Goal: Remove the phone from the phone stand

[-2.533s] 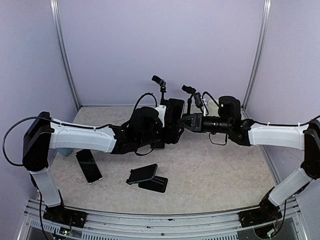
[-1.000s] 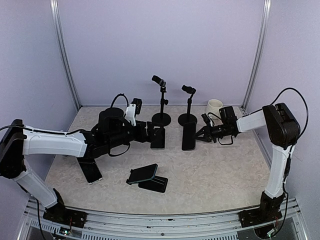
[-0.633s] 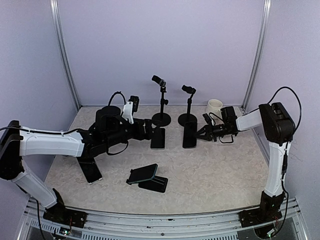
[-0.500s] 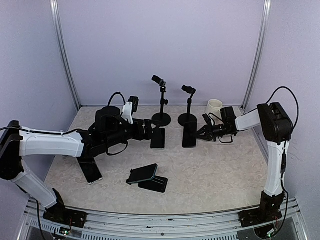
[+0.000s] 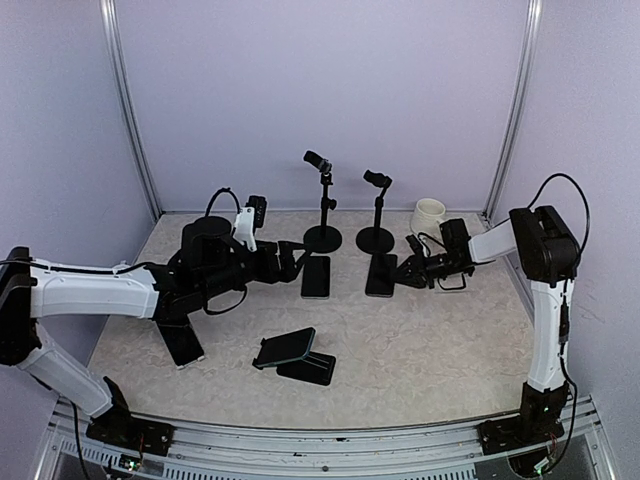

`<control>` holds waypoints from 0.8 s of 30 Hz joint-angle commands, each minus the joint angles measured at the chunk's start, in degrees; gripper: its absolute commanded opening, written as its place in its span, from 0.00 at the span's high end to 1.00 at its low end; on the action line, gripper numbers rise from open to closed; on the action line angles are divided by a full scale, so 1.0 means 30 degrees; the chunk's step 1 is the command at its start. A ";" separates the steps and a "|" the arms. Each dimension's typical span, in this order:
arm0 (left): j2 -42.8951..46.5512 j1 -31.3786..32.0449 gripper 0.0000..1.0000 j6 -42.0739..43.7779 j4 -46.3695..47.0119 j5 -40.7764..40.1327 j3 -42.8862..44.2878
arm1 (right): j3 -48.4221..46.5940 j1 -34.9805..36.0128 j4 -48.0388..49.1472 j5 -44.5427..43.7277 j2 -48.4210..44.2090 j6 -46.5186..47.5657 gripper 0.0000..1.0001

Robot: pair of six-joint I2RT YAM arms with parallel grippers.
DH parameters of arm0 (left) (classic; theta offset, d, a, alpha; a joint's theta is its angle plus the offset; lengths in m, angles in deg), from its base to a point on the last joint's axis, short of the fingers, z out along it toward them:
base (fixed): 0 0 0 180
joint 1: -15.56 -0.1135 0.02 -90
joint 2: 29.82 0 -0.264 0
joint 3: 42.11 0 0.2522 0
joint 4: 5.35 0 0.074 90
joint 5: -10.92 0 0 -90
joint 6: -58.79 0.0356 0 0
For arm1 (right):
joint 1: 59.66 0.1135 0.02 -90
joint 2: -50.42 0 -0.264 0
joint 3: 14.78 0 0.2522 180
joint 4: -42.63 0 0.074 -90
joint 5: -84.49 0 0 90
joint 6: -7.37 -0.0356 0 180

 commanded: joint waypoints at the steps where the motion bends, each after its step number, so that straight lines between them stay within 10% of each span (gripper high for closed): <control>1: 0.0569 -0.0145 0.01 -0.0251 -0.0010 -0.0244 -0.0512 | -0.0794 -0.0137 -0.0830 -0.1229 0.0358 0.1010 0.79; 24: 0.2571 -0.0379 0.01 0.0578 -0.1563 0.1885 -0.3475 | 0.2543 0.0039 -0.0609 -0.3982 -0.5305 0.2187 0.17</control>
